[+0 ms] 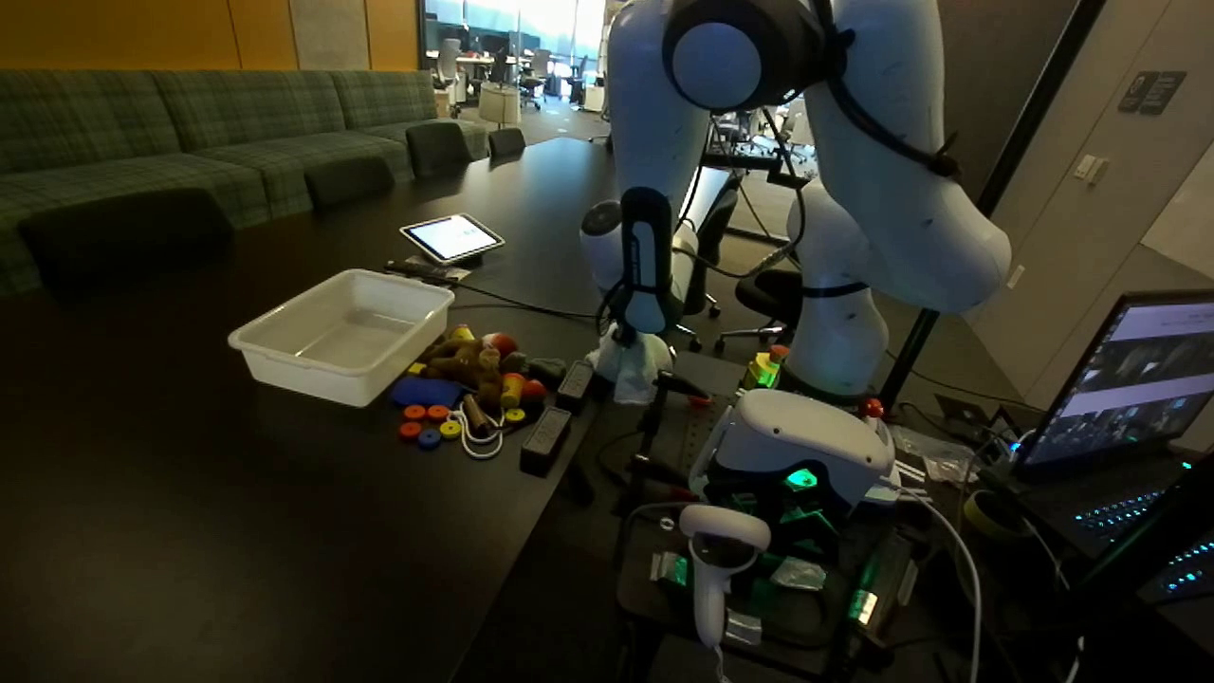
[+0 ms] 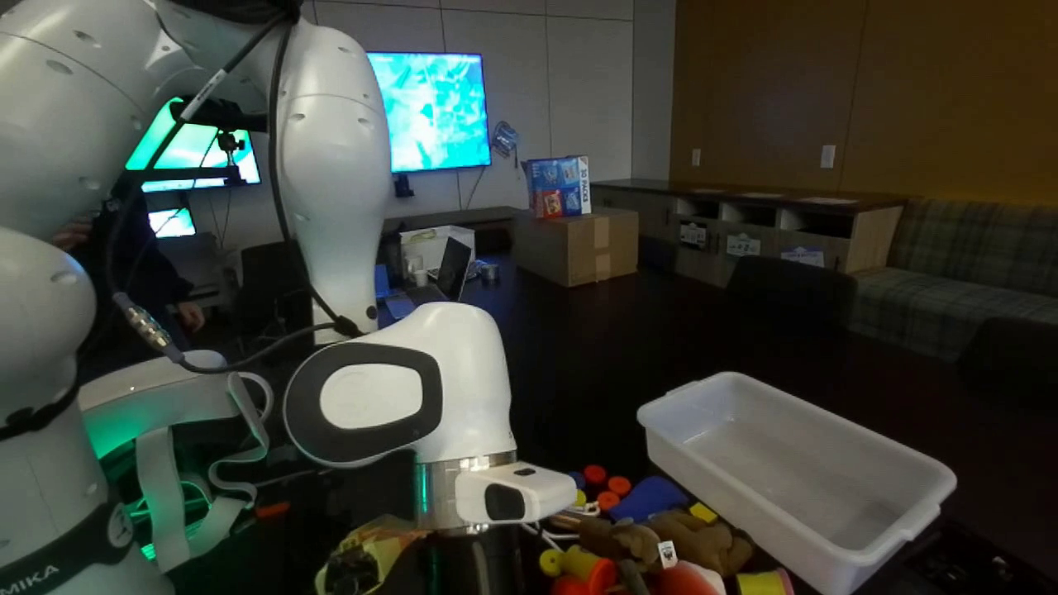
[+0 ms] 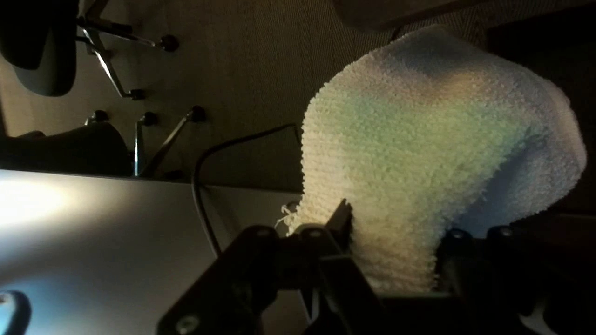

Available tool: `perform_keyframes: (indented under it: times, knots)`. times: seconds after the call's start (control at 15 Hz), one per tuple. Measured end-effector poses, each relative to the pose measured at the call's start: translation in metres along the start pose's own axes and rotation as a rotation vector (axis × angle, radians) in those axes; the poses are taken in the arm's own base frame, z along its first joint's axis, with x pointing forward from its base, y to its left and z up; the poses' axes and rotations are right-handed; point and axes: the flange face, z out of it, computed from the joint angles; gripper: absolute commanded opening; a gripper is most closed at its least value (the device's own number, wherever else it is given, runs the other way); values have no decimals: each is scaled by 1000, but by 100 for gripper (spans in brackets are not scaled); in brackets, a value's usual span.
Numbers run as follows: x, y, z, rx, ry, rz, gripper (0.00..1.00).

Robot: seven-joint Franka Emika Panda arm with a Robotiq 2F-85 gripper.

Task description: Pick up the cloth and move the objects on the table with the cloth, then put the cloth in the box

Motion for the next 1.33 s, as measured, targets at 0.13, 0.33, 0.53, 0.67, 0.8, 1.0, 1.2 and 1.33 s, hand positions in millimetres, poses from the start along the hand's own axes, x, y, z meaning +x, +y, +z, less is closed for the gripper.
perform_keyframes:
  times: [0.13, 0.33, 0.53, 0.67, 0.8, 1.0, 1.2, 1.33]
  knots:
    - [2, -18, -2, 13, 7, -61, 17]
    - [10, -45, -9, 32, 34, -126, 17]
    - [27, -70, -18, 44, 75, -176, 17]
    - [40, -85, -22, 42, 100, -205, 17]
    - [52, -99, -23, 43, 119, -232, 17]
    - [61, -127, -28, 58, 134, -278, 17]
    - [65, -161, -41, 74, 141, -300, 17]
    - [68, -182, -53, 75, 138, -298, 16]
